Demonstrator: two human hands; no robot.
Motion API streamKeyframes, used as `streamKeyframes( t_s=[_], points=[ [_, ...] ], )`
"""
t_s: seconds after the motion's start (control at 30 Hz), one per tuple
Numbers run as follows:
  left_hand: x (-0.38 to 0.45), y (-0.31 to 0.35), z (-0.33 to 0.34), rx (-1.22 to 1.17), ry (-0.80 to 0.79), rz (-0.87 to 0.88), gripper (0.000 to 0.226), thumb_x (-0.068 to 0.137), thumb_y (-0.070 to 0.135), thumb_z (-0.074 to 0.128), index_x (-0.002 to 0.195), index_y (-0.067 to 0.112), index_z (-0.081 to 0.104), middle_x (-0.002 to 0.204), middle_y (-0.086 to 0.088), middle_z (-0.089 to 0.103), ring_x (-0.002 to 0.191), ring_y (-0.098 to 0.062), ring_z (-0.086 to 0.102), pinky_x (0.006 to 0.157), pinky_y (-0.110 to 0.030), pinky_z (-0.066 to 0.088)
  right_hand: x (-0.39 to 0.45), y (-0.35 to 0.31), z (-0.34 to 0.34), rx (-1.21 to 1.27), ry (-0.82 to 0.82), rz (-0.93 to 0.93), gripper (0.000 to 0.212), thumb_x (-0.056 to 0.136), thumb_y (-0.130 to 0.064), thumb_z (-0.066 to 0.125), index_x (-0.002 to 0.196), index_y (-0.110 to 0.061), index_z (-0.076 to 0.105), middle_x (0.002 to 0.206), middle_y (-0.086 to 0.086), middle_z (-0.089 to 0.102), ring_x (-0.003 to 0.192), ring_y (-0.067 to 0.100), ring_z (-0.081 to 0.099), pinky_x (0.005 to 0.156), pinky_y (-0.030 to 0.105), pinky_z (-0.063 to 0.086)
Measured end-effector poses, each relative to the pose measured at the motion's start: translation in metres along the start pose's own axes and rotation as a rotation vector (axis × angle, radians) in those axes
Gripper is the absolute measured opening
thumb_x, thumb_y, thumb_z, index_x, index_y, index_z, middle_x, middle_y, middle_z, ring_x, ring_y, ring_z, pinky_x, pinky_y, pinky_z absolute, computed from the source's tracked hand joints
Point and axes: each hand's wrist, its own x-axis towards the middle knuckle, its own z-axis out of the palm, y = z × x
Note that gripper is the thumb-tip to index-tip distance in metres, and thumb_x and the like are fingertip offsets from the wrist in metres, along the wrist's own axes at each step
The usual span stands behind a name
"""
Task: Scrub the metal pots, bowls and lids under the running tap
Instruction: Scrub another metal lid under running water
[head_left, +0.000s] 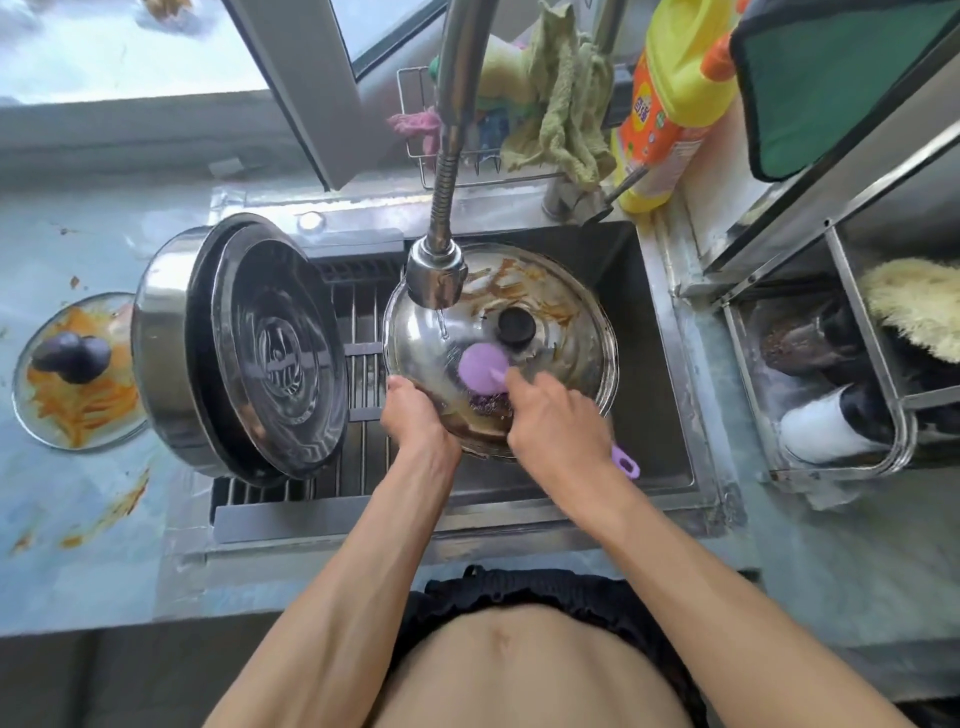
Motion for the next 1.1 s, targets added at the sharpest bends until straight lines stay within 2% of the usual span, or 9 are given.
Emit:
streamKeyframes(
  t_s=[0.1,0.23,0.33,0.47,0.63,0.73,0.8,0.97,1.1],
  points=[
    [0.002,0.001,-0.004,0.025,0.021,-0.009,0.032,0.106,0.038,0.049,0.09,0.01,0.054,0.097,-0.01,0.065,0.08,-0.027,0.066,0.072,-0.04,0.059,-0.016,-0.009,0.006,0.015,-0.039,-0.166,0.053,0.096,-0.01,0.04,0.146,-0.029,0.042,0.101,0.01,0.058,0.084,0.037,0.065,0.063,0.038,0.033],
    [0.007,0.006,-0.006,0.041,0.045,0.053,0.028,0.107,0.037,0.049,0.097,0.012,0.057,0.105,-0.004,0.065,0.084,-0.02,0.062,0.082,-0.035,0.053,-0.01,0.012,0.01,0.004,0.043,-0.015,0.051,0.094,-0.009,0.042,0.142,-0.024,0.048,0.089,0.009,0.053,0.076,0.039,0.064,0.058,0.037,0.033],
    [0.005,0.007,-0.008,0.033,0.048,0.052,0.029,0.107,0.036,0.049,0.097,0.011,0.059,0.098,-0.005,0.066,0.09,-0.026,0.065,0.087,-0.04,0.057,-0.028,0.002,0.019,0.015,0.012,-0.178,0.052,0.091,-0.008,0.048,0.139,-0.026,0.052,0.083,0.008,0.053,0.061,0.037,0.061,0.049,0.037,0.037],
    [-0.001,0.015,-0.007,0.044,0.021,0.108,0.026,0.107,0.033,0.047,0.093,0.015,0.059,0.094,-0.001,0.063,0.087,-0.02,0.063,0.086,-0.035,0.055,-0.017,0.031,0.014,-0.012,0.105,0.001,0.051,0.092,-0.007,0.048,0.139,-0.026,0.052,0.078,0.004,0.045,0.057,0.033,0.055,0.049,0.036,0.039],
    [0.002,0.026,-0.003,0.168,-0.032,0.203,0.029,0.106,0.034,0.047,0.091,0.014,0.062,0.115,-0.006,0.07,0.101,-0.023,0.068,0.1,-0.043,0.056,-0.019,0.027,0.013,-0.096,0.046,-0.272,0.05,0.079,-0.005,0.064,0.125,-0.022,0.064,0.072,0.007,0.053,0.043,0.034,0.055,0.037,0.031,0.032],
    [0.003,0.031,-0.002,0.183,-0.015,0.211,0.027,0.107,0.035,0.046,0.097,0.014,0.06,0.113,-0.005,0.067,0.101,-0.023,0.066,0.099,-0.041,0.056,-0.013,0.036,0.01,-0.083,0.127,-0.134,0.05,0.083,-0.005,0.057,0.129,-0.023,0.06,0.075,0.008,0.055,0.05,0.035,0.058,0.043,0.033,0.034],
    [0.003,0.032,-0.002,0.194,-0.006,0.209,0.029,0.107,0.035,0.045,0.094,0.014,0.061,0.112,-0.006,0.067,0.097,-0.022,0.065,0.094,-0.037,0.056,-0.021,0.023,0.017,-0.07,0.043,-0.234,0.051,0.083,-0.005,0.057,0.13,-0.022,0.059,0.077,0.009,0.054,0.049,0.035,0.058,0.041,0.034,0.037],
    [0.004,0.026,-0.008,0.246,-0.014,0.229,0.034,0.108,0.033,0.042,0.082,0.02,0.06,0.092,0.001,0.066,0.076,-0.01,0.06,0.069,-0.025,0.049,-0.015,0.043,0.02,-0.043,0.066,-0.137,0.042,0.092,-0.013,0.054,0.13,-0.029,0.058,0.08,0.006,0.055,0.062,0.038,0.062,0.05,0.038,0.043],
    [0.001,0.015,-0.014,0.392,-0.075,0.294,0.038,0.106,0.035,0.042,0.098,0.008,0.069,0.098,0.0,0.067,0.091,-0.02,0.062,0.095,-0.039,0.054,-0.011,0.026,0.018,0.138,0.001,-0.101,0.032,0.097,-0.025,0.048,0.126,-0.031,0.062,0.093,0.006,0.062,0.086,0.037,0.062,0.069,0.041,0.05]
  ],
)
